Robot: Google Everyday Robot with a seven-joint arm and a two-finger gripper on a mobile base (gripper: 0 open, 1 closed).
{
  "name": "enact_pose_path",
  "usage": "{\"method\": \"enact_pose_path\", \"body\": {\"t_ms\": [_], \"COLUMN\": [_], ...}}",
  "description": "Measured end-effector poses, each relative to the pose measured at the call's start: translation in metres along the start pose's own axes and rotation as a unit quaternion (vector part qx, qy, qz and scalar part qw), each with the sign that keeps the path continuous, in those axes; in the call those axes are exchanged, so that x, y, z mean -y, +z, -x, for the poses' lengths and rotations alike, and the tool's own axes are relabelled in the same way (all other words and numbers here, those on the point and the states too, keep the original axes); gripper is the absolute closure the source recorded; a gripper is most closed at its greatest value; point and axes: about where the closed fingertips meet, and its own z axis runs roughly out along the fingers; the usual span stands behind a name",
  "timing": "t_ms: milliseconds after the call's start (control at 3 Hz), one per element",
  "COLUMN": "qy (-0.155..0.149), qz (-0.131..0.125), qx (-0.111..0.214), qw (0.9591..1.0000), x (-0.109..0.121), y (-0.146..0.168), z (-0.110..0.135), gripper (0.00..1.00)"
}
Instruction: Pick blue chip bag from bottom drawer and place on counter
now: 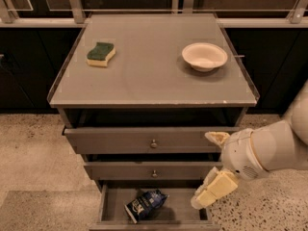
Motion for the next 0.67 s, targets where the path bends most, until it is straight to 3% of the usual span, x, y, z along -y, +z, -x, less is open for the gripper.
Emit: {"method": "enact_pose_path", "body": {"t_ms": [333,667], "qy": [-0.006,0.038], "qz": [-0.005,-0.011], "qx": [-0.004,0.018], "qw": [1.0000,0.9990], "x": [-0.007,-0.002], "y": [-0.003,0.020], "z": [0.001,-0.032], "gripper": [0.00,0.00]}}
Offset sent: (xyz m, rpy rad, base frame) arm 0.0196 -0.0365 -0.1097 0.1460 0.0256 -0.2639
